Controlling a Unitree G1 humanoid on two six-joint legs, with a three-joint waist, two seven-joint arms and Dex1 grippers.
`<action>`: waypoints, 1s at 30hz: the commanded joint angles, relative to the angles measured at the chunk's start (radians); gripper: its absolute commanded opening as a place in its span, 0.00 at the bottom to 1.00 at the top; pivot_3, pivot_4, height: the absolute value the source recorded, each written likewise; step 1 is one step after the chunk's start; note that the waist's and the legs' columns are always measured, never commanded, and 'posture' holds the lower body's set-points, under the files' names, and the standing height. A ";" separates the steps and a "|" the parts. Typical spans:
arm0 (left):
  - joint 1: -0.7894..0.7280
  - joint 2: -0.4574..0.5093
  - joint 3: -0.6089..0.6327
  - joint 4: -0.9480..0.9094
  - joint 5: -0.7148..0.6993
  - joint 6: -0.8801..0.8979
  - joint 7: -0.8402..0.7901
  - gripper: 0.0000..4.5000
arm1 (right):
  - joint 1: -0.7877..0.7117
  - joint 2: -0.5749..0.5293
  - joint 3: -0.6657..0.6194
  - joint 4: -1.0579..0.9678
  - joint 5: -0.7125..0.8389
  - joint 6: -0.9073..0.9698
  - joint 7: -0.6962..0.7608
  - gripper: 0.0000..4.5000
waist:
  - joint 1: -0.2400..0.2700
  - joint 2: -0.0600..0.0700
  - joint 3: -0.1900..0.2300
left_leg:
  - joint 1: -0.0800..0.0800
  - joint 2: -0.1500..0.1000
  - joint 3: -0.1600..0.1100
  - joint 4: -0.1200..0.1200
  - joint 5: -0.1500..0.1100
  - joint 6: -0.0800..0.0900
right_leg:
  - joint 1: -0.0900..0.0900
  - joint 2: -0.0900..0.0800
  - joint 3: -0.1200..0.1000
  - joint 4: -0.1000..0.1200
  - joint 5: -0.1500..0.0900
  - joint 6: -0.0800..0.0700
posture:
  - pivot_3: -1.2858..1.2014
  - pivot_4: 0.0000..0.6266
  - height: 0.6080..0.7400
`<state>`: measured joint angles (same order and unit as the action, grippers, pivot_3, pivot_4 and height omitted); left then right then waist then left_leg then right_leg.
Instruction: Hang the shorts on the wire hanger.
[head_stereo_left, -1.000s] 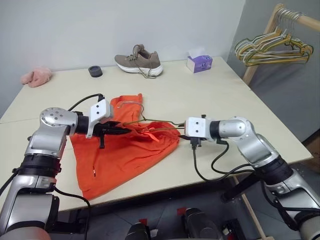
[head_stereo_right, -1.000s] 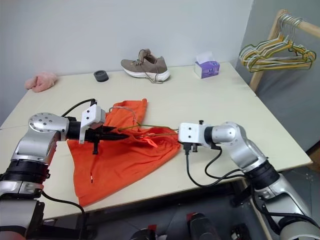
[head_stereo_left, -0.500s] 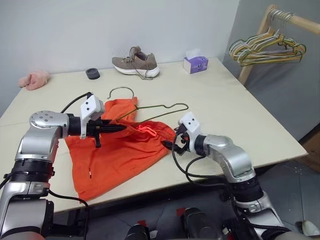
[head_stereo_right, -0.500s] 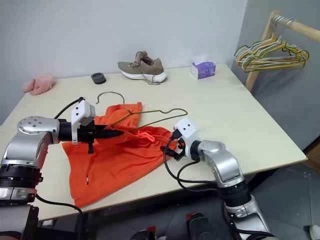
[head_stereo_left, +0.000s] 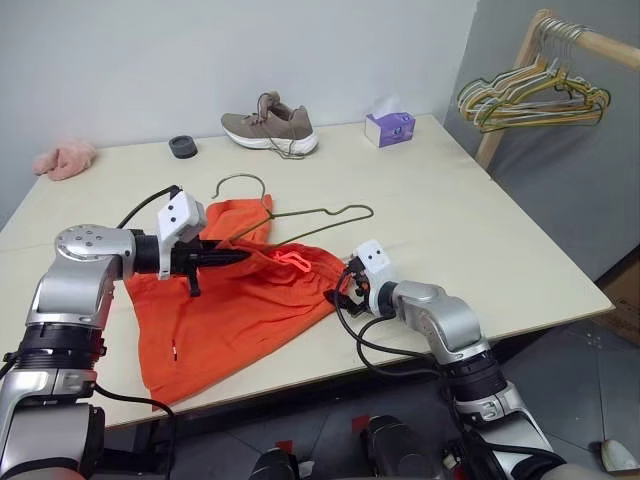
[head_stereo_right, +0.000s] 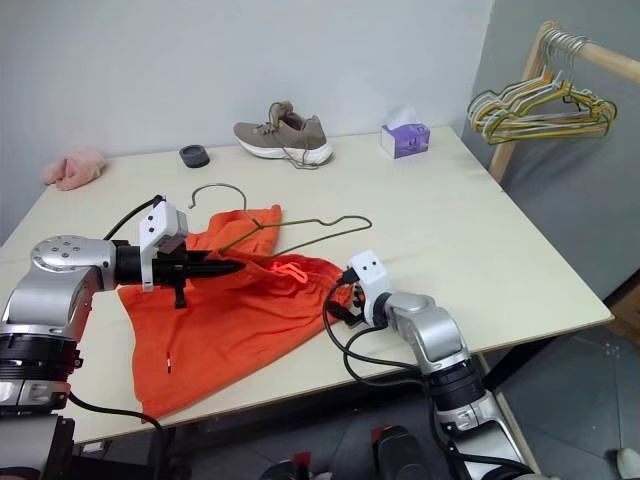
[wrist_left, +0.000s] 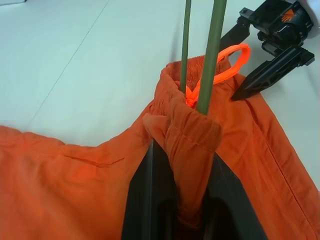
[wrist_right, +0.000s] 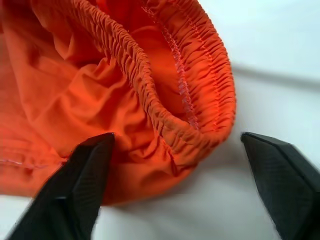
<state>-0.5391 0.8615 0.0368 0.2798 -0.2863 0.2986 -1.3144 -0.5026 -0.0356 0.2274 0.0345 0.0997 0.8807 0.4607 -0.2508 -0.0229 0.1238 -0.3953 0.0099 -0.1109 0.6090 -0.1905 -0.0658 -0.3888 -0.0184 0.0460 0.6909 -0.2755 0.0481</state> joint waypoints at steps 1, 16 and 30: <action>-0.002 0.013 0.048 -0.048 -0.035 0.014 0.019 0.01 | -0.005 0.012 0.009 -0.013 0.004 -0.050 -0.017 0.65 | 0.001 0.000 0.000 | 0.000 0.000 0.000 0.000 0.000 0.000 | 0.000 0.000 0.000 0.000 0.000 0.000 | 0.44 0.07 1.00; 0.235 0.124 0.166 -0.320 -0.282 0.341 -0.026 0.01 | -0.081 -0.283 -0.090 0.050 0.040 -0.259 0.141 0.00 | 0.008 0.000 0.000 | -0.001 0.000 -0.001 0.000 0.000 0.000 | 0.000 0.000 -0.001 -0.002 0.000 0.000 | 0.45 0.07 1.00; 0.270 0.292 0.051 -0.164 -0.166 0.213 -0.149 0.00 | -0.034 -0.448 -0.059 -0.125 0.026 -0.312 0.227 0.00 | 0.007 0.001 0.000 | -0.001 0.000 0.000 -0.001 0.000 0.000 | 0.000 0.000 -0.001 -0.004 0.000 -0.001 | 0.44 0.07 1.00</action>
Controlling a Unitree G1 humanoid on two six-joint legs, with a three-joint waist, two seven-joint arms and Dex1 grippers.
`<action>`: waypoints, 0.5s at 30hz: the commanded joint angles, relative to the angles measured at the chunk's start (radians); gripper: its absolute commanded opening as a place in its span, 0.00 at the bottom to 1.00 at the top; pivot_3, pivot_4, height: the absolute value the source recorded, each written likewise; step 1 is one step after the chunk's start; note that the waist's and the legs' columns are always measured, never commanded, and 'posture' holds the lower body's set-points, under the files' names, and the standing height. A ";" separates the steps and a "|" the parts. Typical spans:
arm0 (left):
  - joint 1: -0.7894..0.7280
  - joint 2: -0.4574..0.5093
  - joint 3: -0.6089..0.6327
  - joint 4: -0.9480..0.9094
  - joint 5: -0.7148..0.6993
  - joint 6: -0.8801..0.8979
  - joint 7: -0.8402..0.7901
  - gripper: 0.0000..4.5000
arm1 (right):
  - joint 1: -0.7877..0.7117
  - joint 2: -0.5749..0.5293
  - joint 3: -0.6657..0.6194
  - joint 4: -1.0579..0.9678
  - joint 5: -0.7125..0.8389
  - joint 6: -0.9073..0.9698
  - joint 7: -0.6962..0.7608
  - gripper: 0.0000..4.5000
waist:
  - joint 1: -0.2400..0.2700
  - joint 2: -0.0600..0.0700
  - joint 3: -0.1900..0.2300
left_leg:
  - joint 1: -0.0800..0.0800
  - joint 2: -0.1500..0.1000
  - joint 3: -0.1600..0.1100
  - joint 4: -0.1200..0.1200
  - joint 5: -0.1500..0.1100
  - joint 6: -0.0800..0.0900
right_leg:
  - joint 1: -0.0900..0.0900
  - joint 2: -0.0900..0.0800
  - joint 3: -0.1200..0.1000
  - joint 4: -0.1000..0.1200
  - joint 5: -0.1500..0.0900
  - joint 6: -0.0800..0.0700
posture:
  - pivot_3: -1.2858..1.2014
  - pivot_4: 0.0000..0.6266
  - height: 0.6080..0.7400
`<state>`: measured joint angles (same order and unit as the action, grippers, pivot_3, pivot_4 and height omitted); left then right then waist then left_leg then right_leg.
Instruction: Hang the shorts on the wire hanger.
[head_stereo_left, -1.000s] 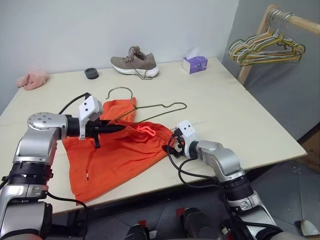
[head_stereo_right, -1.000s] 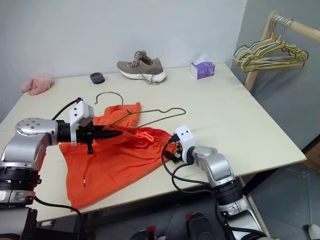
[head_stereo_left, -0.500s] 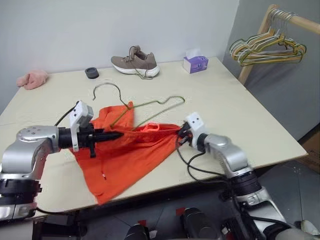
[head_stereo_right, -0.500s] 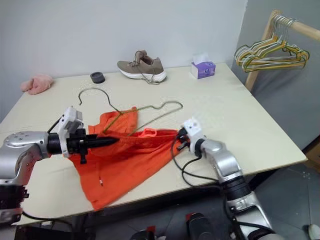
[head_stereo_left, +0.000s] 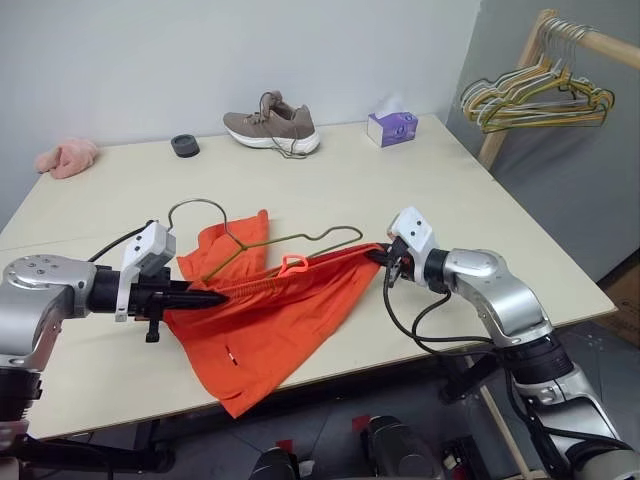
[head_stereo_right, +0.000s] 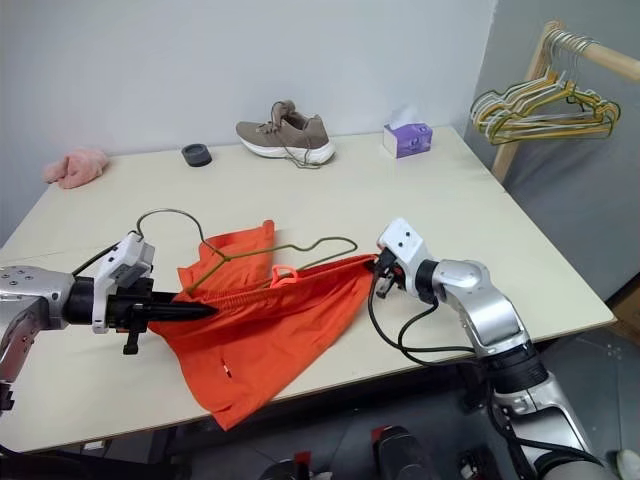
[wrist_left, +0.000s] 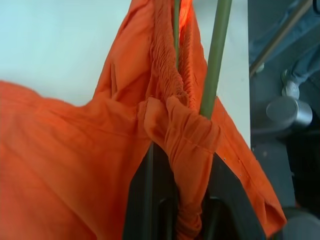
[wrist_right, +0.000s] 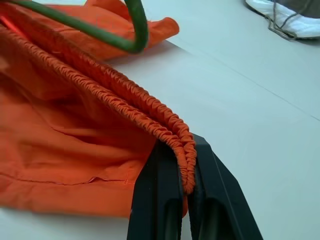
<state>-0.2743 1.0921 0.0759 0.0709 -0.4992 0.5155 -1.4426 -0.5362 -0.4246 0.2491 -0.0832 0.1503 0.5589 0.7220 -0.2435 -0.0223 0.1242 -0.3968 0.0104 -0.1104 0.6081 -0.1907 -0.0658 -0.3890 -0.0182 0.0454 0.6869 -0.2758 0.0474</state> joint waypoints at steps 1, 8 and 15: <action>0.004 0.064 0.008 0.049 0.050 -0.006 -0.020 0.00 | 0.001 -0.061 -0.080 -0.011 -0.024 0.010 -0.036 0.00 | 0.000 0.000 0.000 | 0.000 0.000 0.000 0.000 0.000 0.000 | 0.000 0.000 0.000 0.000 0.000 0.000 | 0.44 0.07 1.00; -0.010 0.087 -0.036 0.086 0.084 -0.042 -0.054 0.00 | 0.007 -0.096 -0.054 -0.060 -0.035 -0.003 -0.020 0.00 | -0.002 0.000 0.000 | 0.000 0.000 0.000 0.000 0.000 0.000 | 0.000 0.000 0.000 0.000 0.000 0.000 | 0.44 0.08 1.00; -0.037 0.087 -0.073 0.146 0.161 -0.134 -0.030 0.00 | 0.010 -0.121 -0.035 -0.089 -0.034 -0.014 -0.002 0.00 | -0.003 0.000 0.000 | 0.000 0.000 0.000 0.000 0.000 0.000 | 0.000 0.000 0.000 0.000 0.000 0.000 | 0.44 0.07 1.00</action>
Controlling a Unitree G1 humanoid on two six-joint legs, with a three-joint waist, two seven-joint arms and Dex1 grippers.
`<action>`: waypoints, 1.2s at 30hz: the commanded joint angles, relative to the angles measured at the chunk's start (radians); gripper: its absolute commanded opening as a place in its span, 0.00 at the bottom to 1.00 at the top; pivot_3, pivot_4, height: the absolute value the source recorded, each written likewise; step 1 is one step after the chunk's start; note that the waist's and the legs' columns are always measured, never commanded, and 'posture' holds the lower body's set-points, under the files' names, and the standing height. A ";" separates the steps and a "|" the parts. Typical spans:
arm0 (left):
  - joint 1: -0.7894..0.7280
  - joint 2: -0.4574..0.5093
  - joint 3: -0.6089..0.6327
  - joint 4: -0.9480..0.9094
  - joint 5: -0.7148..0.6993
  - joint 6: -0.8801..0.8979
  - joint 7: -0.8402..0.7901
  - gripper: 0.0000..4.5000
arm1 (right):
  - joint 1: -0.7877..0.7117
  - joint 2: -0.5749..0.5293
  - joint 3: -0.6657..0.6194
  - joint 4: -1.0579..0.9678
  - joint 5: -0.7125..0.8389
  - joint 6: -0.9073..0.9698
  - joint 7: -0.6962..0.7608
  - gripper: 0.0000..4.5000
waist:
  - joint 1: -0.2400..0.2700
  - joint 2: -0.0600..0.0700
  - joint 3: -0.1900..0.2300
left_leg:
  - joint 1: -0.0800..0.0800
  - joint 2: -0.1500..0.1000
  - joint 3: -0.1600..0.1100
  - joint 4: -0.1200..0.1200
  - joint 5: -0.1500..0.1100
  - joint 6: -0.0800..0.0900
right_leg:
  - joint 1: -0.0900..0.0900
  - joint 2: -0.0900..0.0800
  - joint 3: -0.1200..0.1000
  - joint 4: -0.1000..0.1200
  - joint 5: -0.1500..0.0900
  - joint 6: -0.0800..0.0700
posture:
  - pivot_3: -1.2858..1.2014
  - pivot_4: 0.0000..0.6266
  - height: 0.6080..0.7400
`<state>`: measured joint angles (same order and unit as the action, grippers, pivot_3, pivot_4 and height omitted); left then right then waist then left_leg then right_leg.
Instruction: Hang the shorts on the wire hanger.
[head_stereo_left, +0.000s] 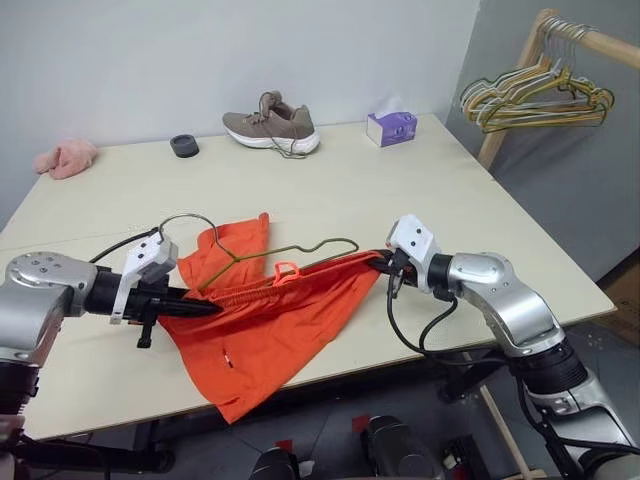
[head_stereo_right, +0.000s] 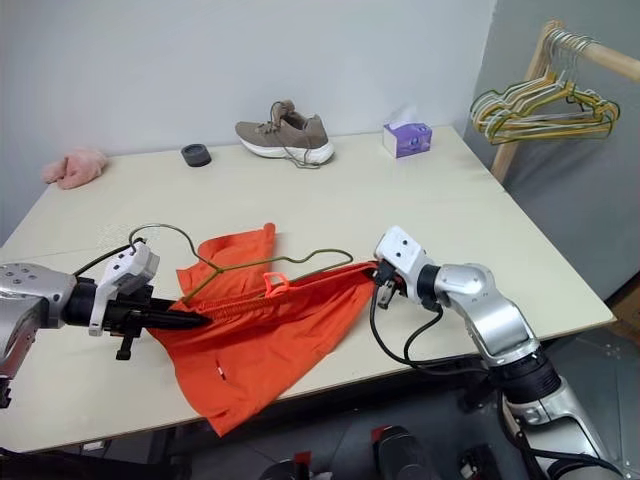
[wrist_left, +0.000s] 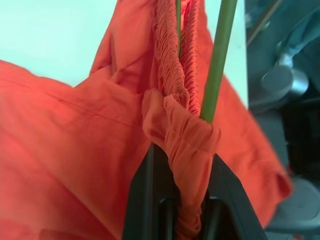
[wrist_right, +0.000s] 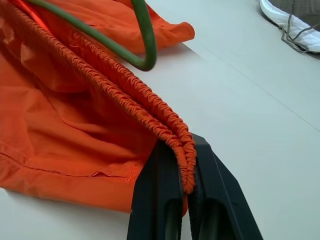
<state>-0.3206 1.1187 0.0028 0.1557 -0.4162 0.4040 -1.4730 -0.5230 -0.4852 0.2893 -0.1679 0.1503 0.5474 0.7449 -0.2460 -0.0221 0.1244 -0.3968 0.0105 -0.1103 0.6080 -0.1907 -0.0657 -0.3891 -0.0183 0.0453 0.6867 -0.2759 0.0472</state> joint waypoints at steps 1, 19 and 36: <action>0.010 0.063 -0.004 0.064 0.088 -0.039 -0.002 0.00 | -0.004 -0.064 -0.073 -0.008 -0.035 -0.004 -0.024 0.00 | 0.000 0.000 0.000 | 0.000 0.000 0.000 0.000 0.000 0.000 | 0.000 0.000 0.000 0.000 0.000 0.000 | 0.44 0.07 1.00; 0.032 0.063 -0.010 0.039 0.099 -0.080 -0.014 0.00 | -0.030 -0.065 -0.049 0.025 -0.024 0.039 -0.002 0.00 | -0.003 0.000 0.000 | 0.000 0.000 0.000 0.000 0.000 0.000 | 0.000 0.000 0.000 0.000 0.000 0.000 | 0.44 0.06 1.00; 0.004 0.082 -0.083 0.186 0.250 -0.235 0.048 0.00 | -0.039 -0.134 -0.036 -0.070 -0.029 0.026 0.048 0.00 | -0.002 0.000 0.000 | 0.000 0.000 0.000 0.000 0.000 0.000 | 0.000 0.000 0.000 0.000 0.000 0.000 | 0.43 0.06 1.00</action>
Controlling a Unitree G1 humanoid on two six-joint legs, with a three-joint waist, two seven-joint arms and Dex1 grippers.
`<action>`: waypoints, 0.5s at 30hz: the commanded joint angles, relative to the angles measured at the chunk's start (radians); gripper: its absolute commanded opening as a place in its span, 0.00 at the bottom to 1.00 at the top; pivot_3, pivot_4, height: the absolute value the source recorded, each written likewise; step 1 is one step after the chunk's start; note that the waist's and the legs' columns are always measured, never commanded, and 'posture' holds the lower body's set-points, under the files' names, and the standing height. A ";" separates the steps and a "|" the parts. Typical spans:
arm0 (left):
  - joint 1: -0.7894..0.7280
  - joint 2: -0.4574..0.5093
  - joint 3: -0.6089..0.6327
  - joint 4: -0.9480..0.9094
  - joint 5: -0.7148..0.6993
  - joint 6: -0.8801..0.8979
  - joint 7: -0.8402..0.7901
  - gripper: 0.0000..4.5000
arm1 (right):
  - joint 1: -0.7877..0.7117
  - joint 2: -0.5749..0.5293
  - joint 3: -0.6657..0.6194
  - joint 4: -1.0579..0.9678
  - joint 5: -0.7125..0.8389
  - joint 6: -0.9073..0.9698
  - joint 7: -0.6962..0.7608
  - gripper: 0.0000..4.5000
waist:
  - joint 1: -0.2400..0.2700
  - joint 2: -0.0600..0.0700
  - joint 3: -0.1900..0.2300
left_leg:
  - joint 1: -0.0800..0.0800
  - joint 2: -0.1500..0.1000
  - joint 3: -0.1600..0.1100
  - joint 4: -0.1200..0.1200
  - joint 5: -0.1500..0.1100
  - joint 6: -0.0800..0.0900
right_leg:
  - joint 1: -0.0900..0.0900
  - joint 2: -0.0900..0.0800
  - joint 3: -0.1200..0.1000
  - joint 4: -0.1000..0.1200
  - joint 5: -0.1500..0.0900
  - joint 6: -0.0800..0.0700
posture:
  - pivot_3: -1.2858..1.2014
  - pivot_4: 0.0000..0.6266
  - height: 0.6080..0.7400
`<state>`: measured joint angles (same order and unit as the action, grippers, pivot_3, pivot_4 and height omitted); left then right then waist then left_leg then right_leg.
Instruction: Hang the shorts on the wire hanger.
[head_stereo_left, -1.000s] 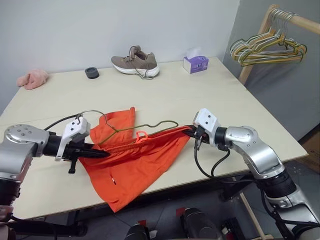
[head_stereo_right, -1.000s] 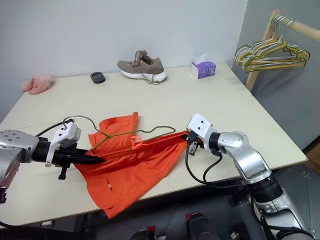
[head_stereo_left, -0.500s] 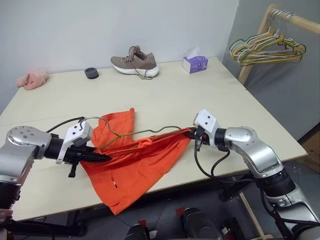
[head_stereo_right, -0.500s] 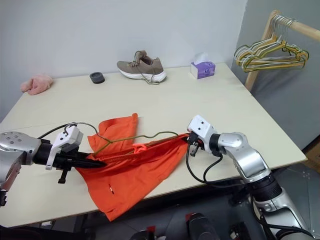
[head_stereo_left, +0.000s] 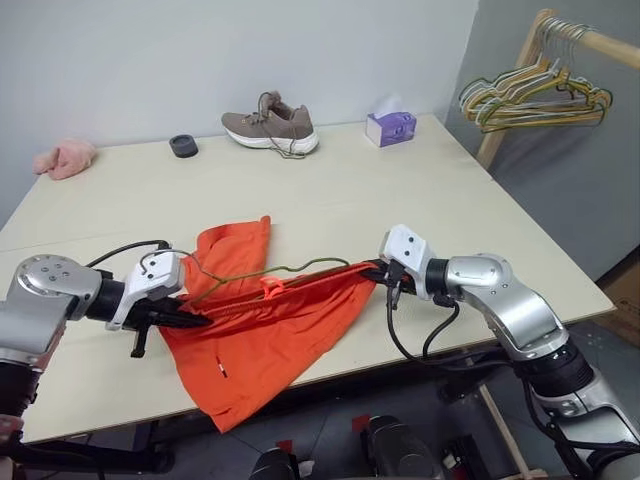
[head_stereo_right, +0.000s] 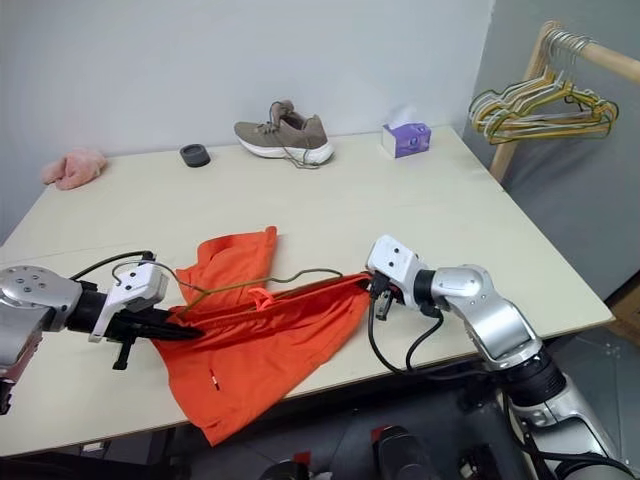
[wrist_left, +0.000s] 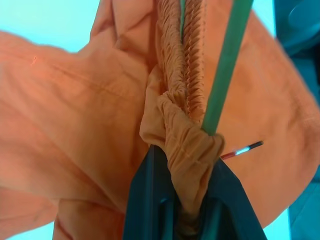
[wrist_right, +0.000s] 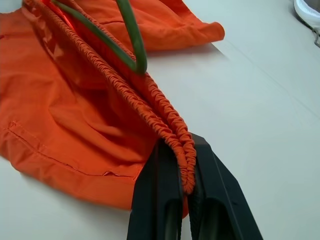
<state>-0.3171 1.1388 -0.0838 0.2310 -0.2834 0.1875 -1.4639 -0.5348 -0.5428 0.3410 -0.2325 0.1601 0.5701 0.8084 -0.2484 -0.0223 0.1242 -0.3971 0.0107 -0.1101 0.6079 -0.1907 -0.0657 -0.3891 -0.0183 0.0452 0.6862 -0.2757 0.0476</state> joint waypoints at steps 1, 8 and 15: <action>-0.010 0.057 -0.001 0.124 0.127 -0.027 0.054 0.00 | -0.026 -0.084 -0.086 -0.013 -0.038 0.003 -0.008 0.00 | 0.000 0.000 0.000 | 0.000 0.000 0.000 0.000 0.000 0.000 | 0.000 0.000 0.000 0.000 0.000 0.000 | 0.43 0.06 1.00; -0.019 0.072 -0.040 0.136 0.160 -0.079 0.049 0.00 | -0.041 -0.100 -0.059 -0.050 -0.051 0.016 -0.008 0.00 | -0.001 0.000 0.000 | 0.000 0.000 0.000 0.000 0.000 0.000 | 0.000 0.000 0.000 -0.001 0.000 0.000 | 0.43 0.08 1.00; -0.016 0.092 -0.055 0.095 0.163 -0.114 -0.011 0.00 | -0.071 -0.083 -0.024 0.009 -0.058 0.028 -0.016 0.00 | -0.002 0.000 0.000 | 0.000 0.000 0.000 0.000 0.000 0.000 | 0.000 0.000 0.000 0.000 0.000 0.000 | 0.43 0.08 1.00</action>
<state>-0.3519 1.1578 -0.1331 0.2736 -0.2142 0.0727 -1.4662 -0.5801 -0.5846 0.3909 -0.2595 0.1568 0.5775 0.8335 -0.2501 -0.0222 0.1243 -0.3971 0.0109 -0.1101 0.6078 -0.1907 -0.0656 -0.3891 -0.0183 0.0451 0.6859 -0.2757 0.0476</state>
